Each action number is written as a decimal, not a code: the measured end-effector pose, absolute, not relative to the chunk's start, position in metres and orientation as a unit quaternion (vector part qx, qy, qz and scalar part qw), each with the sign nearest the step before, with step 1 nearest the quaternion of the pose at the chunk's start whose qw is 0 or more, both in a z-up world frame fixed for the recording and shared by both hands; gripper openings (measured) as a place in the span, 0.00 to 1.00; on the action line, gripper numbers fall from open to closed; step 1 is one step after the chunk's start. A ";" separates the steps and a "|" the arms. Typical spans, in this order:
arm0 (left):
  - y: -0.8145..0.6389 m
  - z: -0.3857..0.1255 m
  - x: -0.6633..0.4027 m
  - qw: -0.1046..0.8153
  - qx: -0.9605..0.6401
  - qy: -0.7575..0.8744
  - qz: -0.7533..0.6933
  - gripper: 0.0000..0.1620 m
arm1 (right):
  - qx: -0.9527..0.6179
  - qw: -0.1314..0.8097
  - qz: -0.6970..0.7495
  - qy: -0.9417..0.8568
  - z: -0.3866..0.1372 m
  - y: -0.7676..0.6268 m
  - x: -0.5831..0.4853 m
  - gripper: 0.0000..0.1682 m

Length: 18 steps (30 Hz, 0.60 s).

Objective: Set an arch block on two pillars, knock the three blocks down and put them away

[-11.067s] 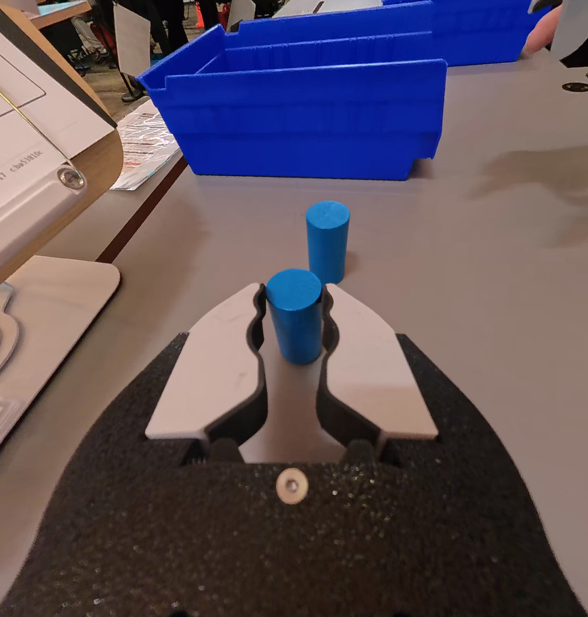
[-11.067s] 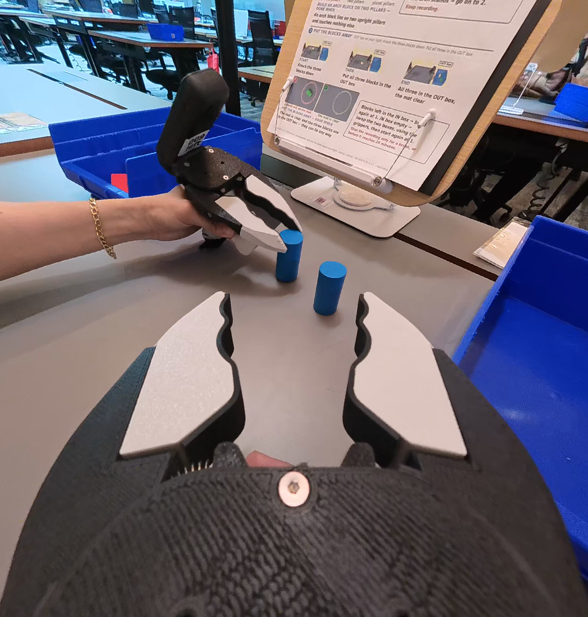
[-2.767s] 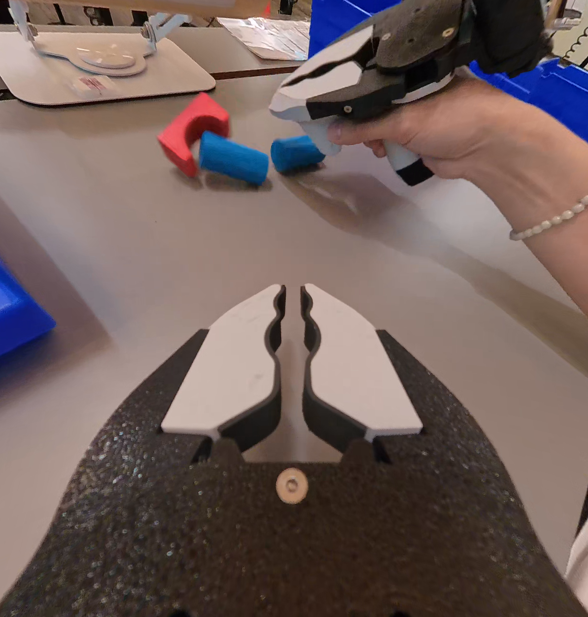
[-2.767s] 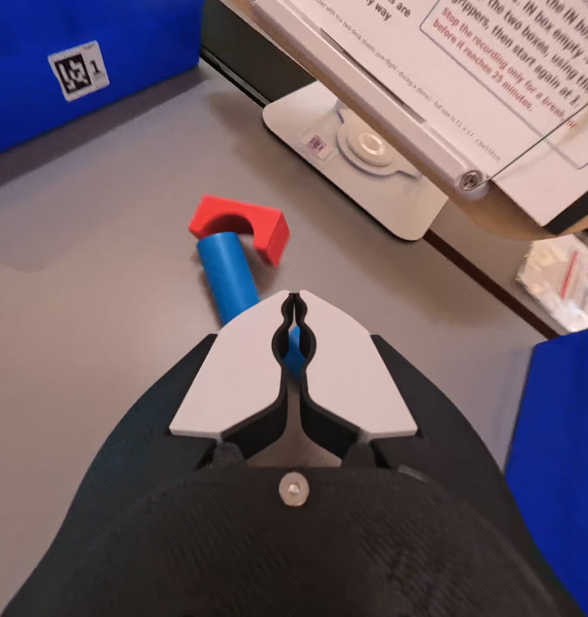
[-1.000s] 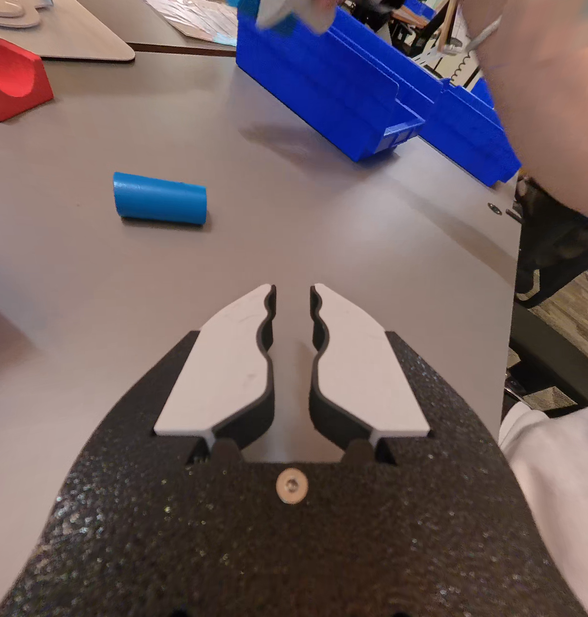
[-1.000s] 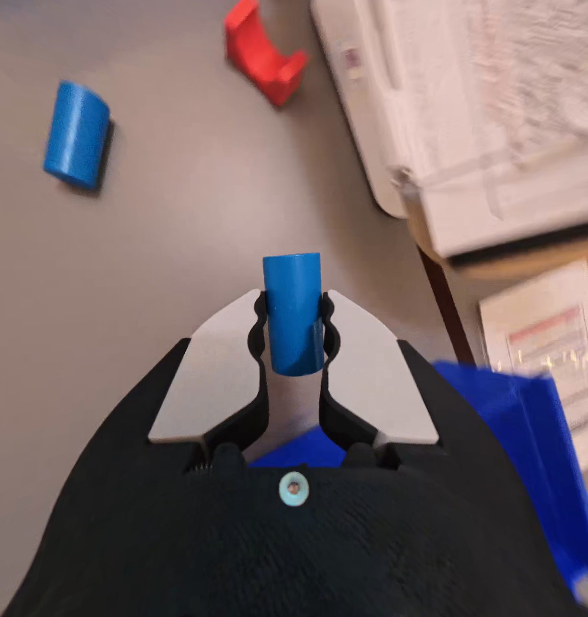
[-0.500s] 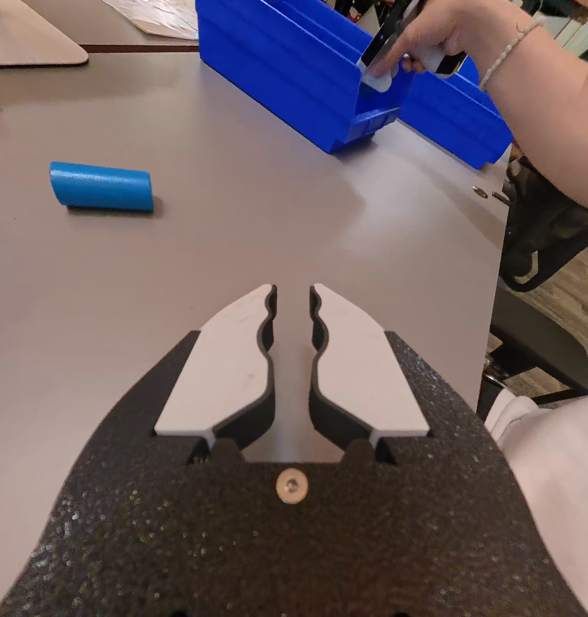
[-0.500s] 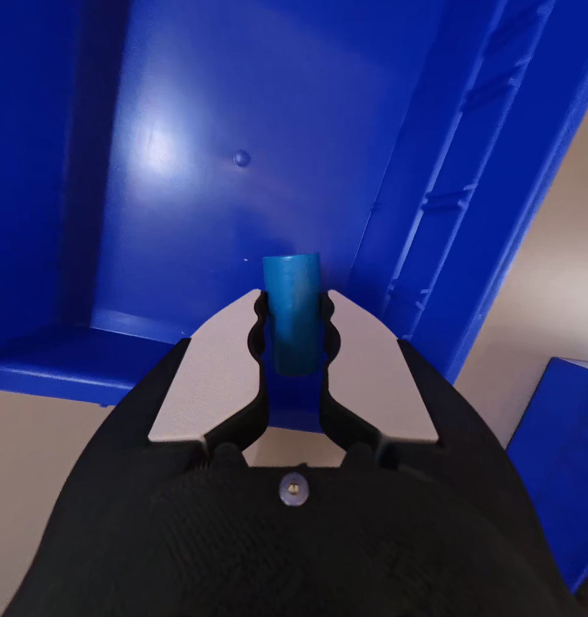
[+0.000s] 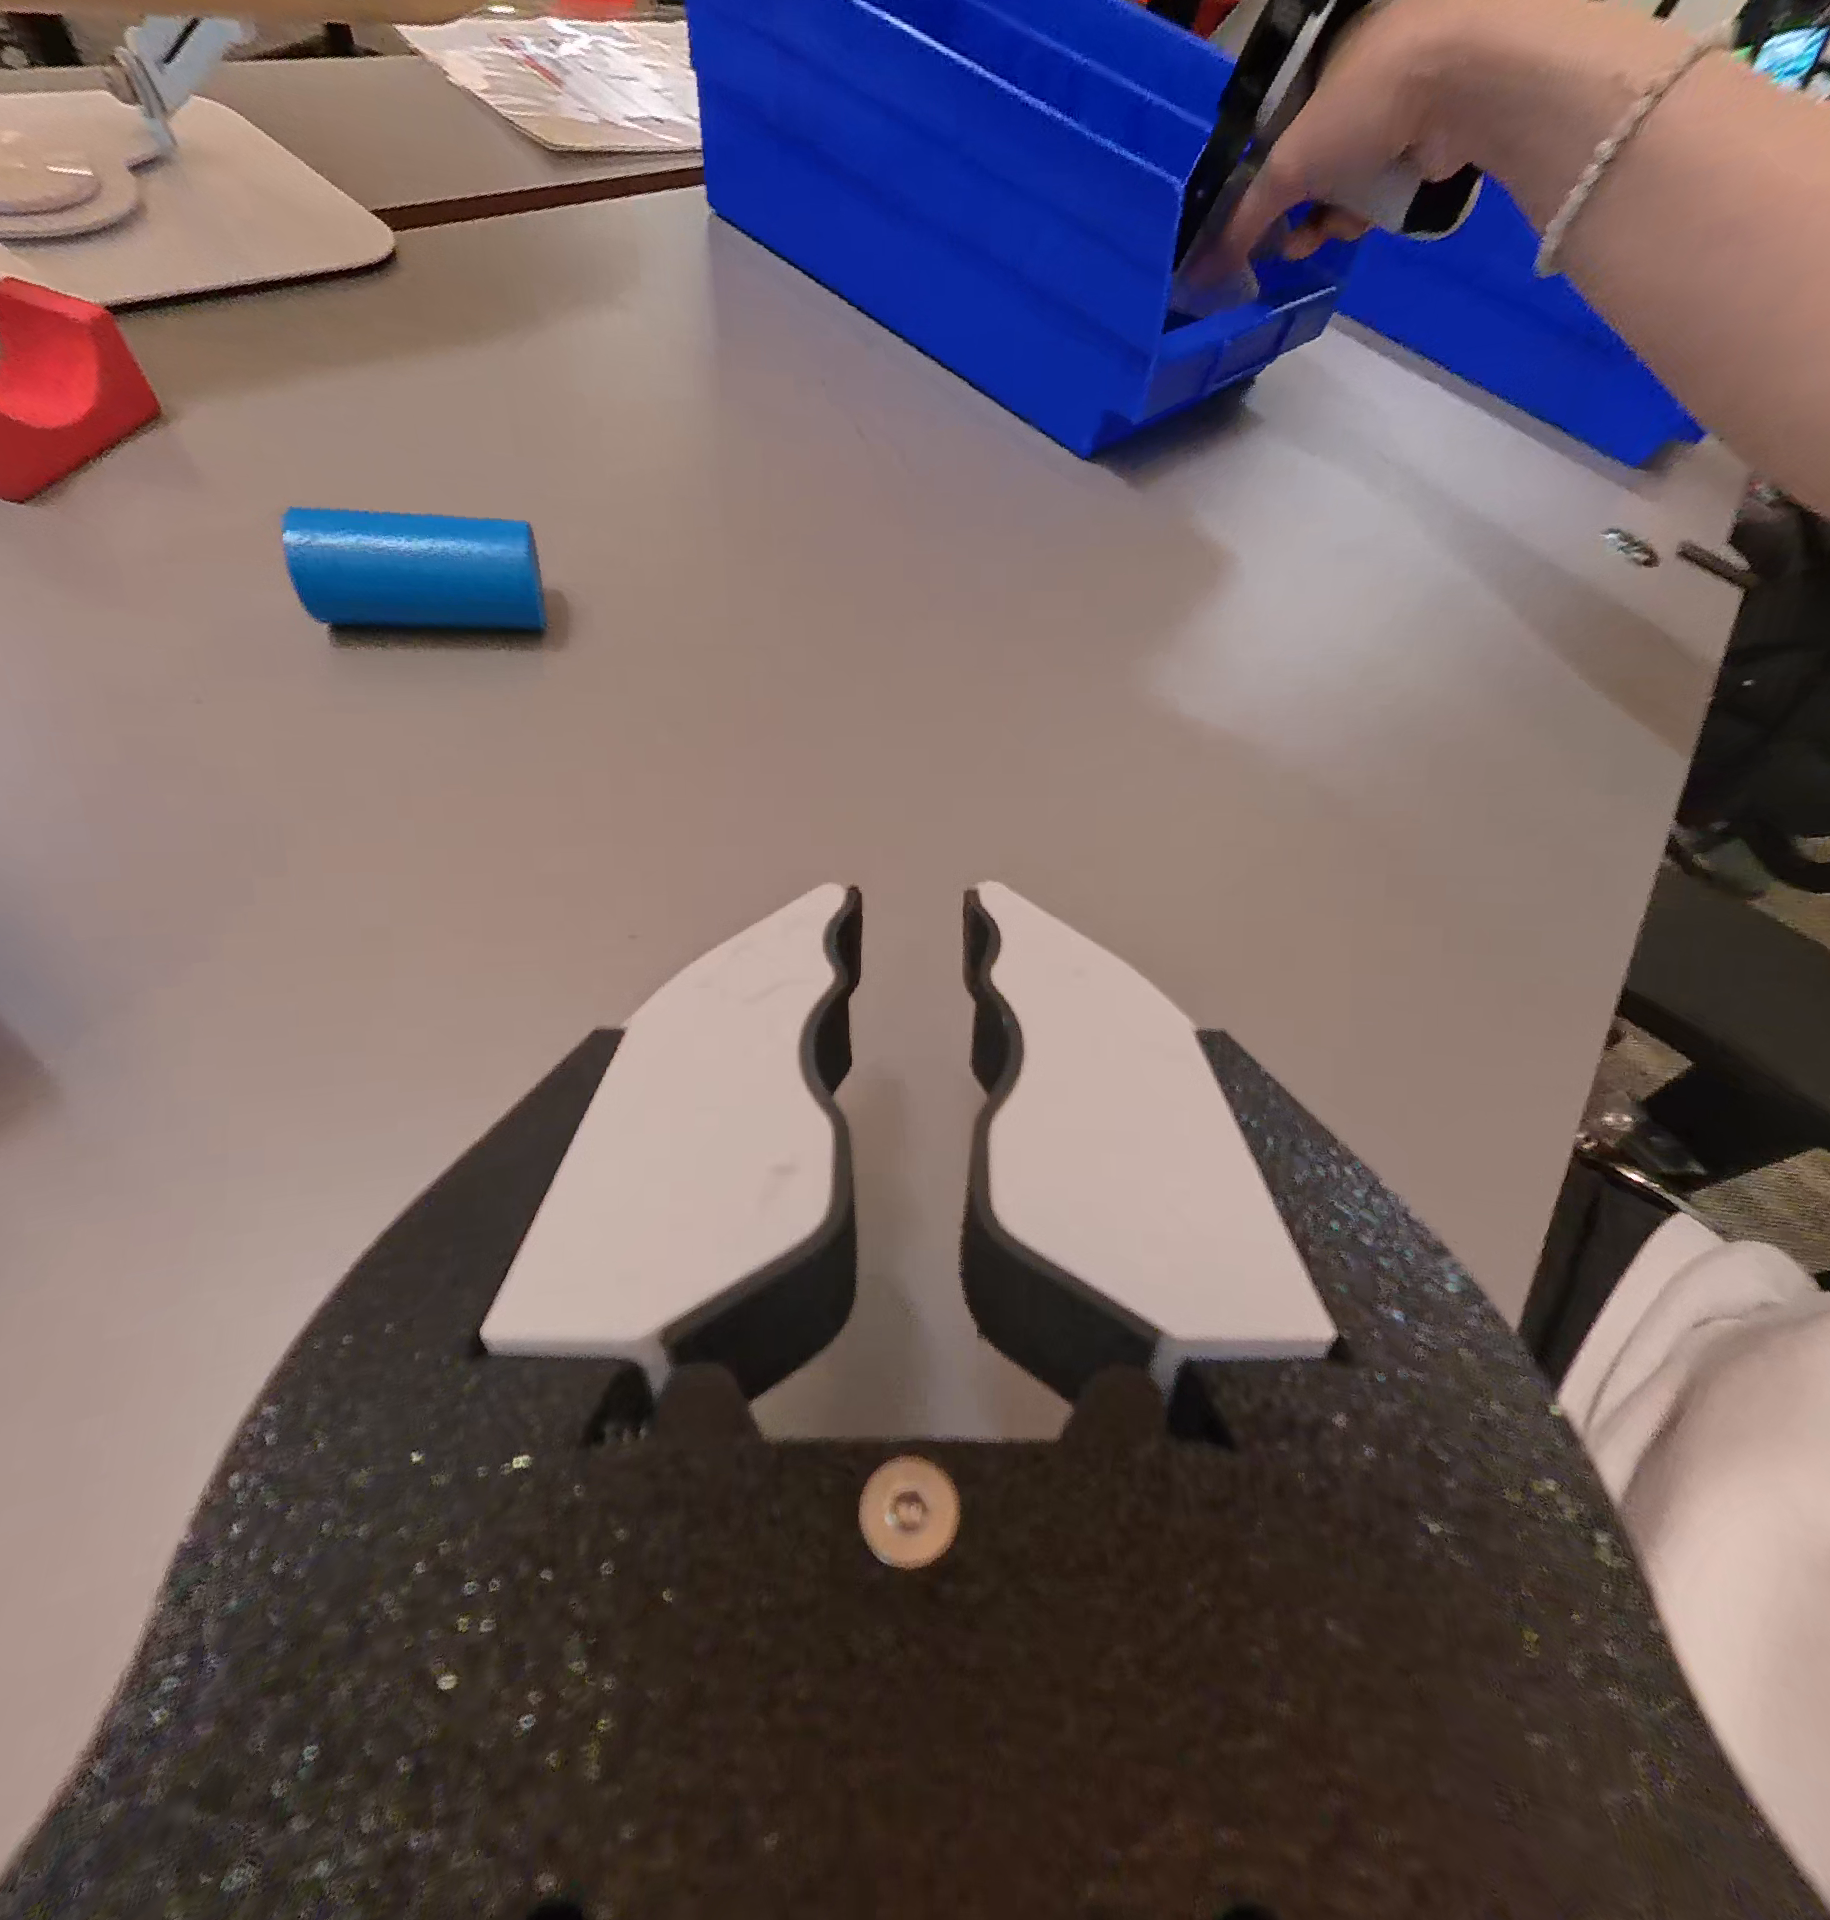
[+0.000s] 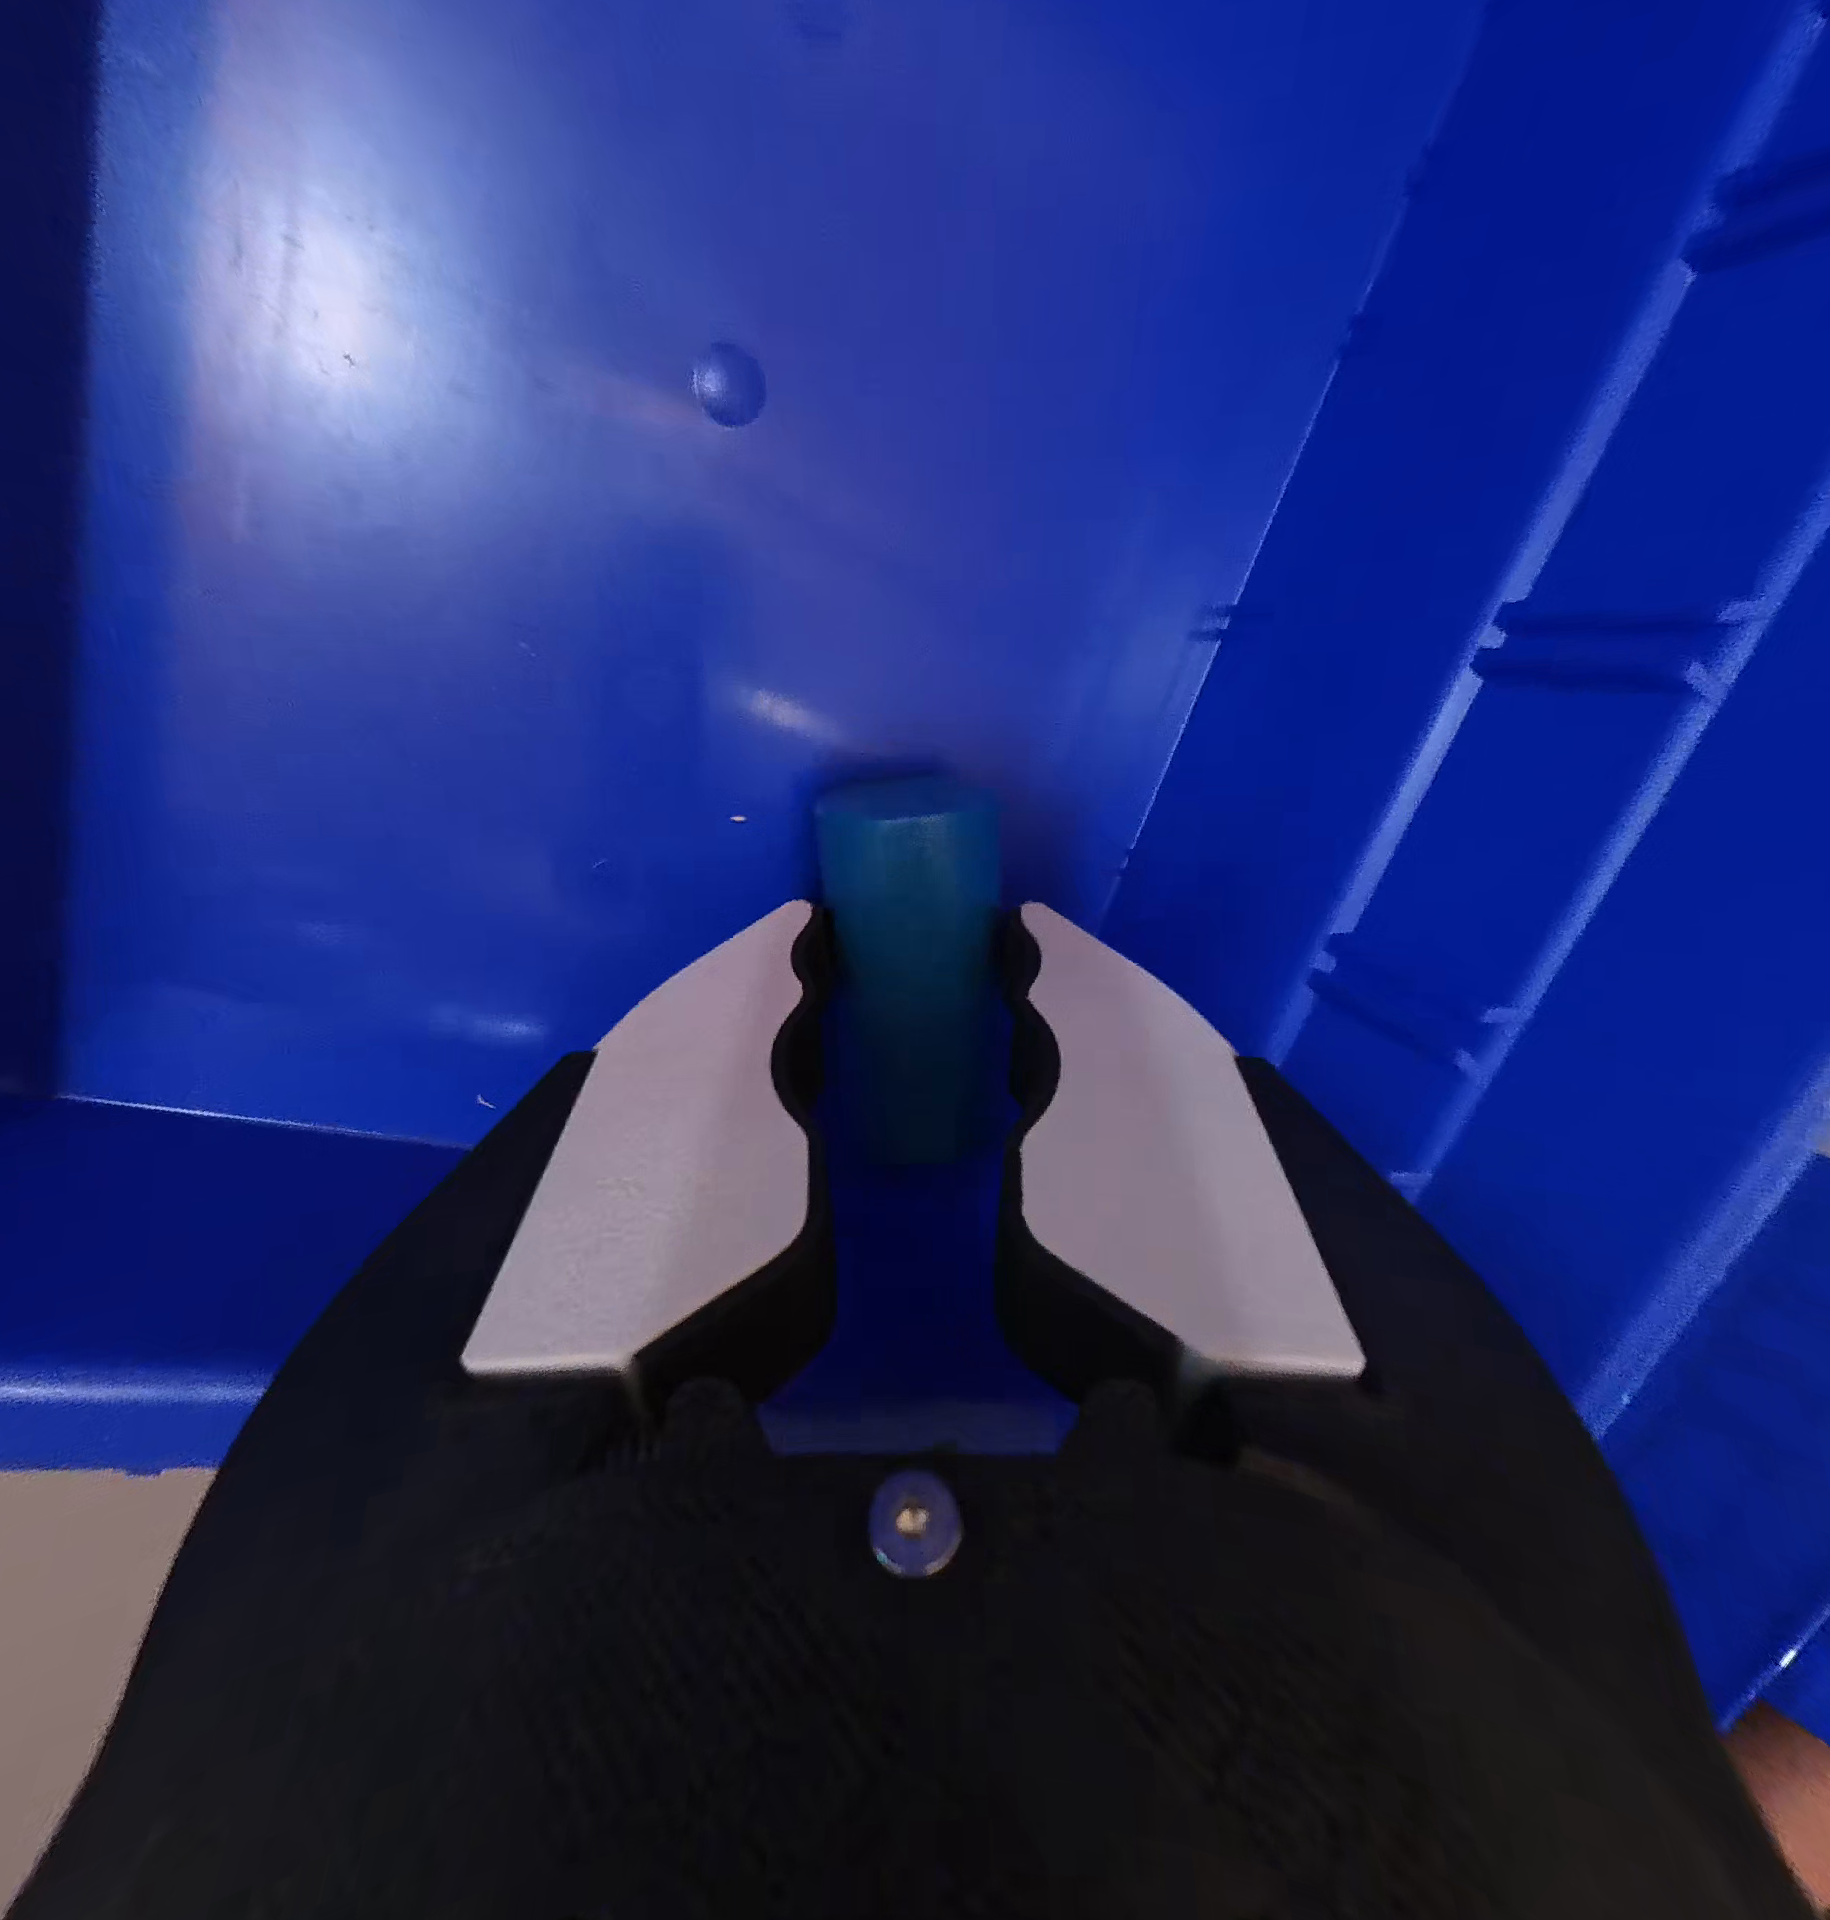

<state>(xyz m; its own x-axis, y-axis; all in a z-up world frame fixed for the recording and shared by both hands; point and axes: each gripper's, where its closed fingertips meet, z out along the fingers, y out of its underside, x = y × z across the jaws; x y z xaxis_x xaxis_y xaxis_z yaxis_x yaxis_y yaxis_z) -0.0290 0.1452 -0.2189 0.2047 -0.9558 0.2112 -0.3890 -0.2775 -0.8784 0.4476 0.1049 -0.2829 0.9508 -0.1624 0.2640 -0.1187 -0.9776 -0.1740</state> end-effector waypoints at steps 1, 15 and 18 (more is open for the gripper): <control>0.146 -0.220 -0.030 0.357 -0.694 0.488 -0.392 0.11 | -0.985 0.077 -0.139 0.068 -0.283 0.105 0.447 0.20; 0.163 -0.232 -0.045 0.381 -0.719 0.492 -0.308 0.12 | -0.932 0.315 -0.148 -0.097 -0.140 0.205 0.334 0.44; 0.163 -0.233 -0.045 0.380 -0.719 0.494 -0.307 0.12 | -0.914 0.341 -0.080 -0.204 -0.148 0.242 0.252 0.45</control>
<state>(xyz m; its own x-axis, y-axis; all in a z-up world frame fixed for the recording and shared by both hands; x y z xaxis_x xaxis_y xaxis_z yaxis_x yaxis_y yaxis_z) -0.0449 0.1627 -0.2332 0.3237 -0.9439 0.0657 -0.4768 -0.2227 -0.8504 0.2524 0.2419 -0.1483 0.9040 0.3187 0.2848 0.4274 -0.6842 -0.5909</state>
